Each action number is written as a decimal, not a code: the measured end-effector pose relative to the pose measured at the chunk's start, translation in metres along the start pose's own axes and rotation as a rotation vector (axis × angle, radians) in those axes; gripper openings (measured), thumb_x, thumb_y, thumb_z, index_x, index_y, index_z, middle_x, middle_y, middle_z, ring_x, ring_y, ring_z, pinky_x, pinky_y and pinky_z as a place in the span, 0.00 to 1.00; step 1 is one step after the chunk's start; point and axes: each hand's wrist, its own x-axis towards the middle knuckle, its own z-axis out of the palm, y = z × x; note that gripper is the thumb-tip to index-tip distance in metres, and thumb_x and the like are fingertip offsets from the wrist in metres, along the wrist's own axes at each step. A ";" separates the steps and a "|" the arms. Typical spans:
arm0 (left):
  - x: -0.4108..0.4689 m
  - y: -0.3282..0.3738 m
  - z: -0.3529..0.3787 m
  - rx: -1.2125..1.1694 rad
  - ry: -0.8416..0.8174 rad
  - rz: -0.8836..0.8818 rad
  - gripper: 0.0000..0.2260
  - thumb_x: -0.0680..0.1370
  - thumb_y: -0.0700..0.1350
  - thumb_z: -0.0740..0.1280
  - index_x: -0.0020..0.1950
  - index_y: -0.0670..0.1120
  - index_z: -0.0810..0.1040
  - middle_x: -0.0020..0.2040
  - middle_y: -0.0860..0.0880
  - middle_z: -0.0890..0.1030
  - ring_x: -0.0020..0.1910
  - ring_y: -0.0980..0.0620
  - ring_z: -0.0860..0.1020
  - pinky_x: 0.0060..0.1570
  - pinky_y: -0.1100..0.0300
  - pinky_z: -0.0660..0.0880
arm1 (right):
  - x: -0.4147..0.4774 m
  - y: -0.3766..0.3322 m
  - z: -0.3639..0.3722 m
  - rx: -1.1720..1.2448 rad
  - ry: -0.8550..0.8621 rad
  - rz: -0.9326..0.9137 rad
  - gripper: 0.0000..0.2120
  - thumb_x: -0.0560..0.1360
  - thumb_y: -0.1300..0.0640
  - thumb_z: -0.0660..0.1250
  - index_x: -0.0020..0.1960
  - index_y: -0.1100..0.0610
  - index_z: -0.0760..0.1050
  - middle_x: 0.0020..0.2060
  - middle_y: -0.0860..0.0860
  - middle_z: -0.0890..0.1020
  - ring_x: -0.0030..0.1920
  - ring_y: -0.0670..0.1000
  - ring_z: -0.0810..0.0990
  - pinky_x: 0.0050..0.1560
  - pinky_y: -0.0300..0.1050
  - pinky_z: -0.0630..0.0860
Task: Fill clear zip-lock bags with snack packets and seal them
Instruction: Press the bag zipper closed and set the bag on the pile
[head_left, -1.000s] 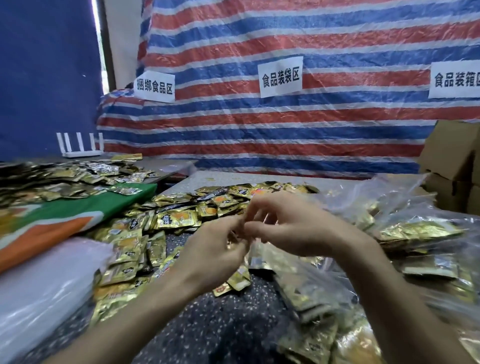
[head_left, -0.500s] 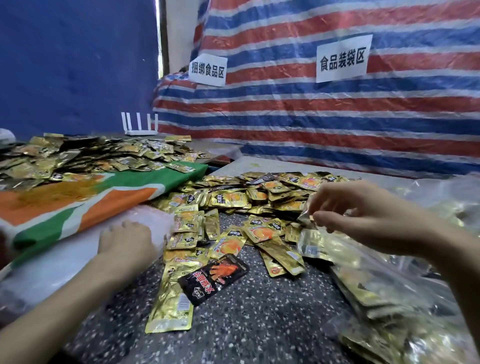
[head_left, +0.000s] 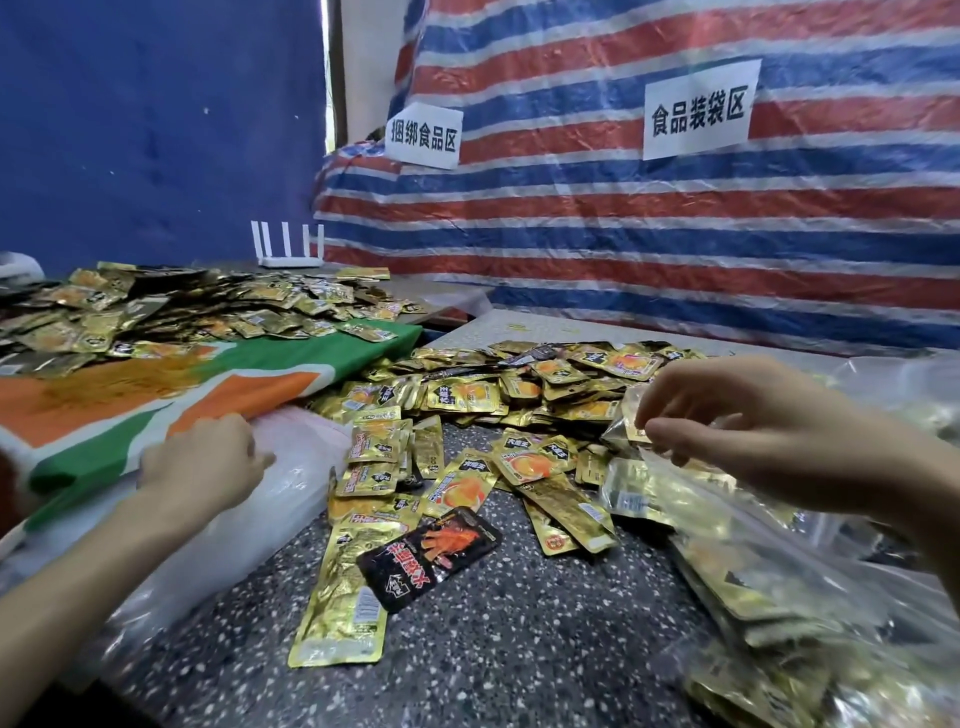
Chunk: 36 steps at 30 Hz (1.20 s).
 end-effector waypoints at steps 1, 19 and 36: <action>0.001 0.001 -0.004 -0.003 0.048 -0.017 0.19 0.80 0.53 0.65 0.31 0.47 0.70 0.32 0.48 0.75 0.35 0.44 0.76 0.41 0.53 0.74 | 0.000 0.000 -0.001 -0.004 -0.001 0.003 0.09 0.72 0.45 0.66 0.46 0.48 0.81 0.41 0.45 0.84 0.41 0.47 0.82 0.47 0.56 0.81; -0.075 0.173 -0.136 -1.289 -0.282 1.258 0.12 0.69 0.44 0.65 0.45 0.51 0.87 0.48 0.45 0.87 0.47 0.39 0.83 0.48 0.33 0.76 | -0.009 0.010 -0.019 0.110 0.061 0.042 0.36 0.67 0.40 0.76 0.72 0.43 0.68 0.66 0.38 0.77 0.64 0.38 0.75 0.67 0.49 0.73; -0.024 0.279 -0.080 -1.094 -0.158 0.920 0.14 0.72 0.48 0.76 0.53 0.47 0.76 0.51 0.52 0.79 0.50 0.57 0.78 0.53 0.57 0.78 | -0.010 0.021 -0.037 0.516 0.193 0.425 0.06 0.75 0.63 0.71 0.45 0.67 0.84 0.39 0.62 0.85 0.30 0.49 0.79 0.27 0.39 0.76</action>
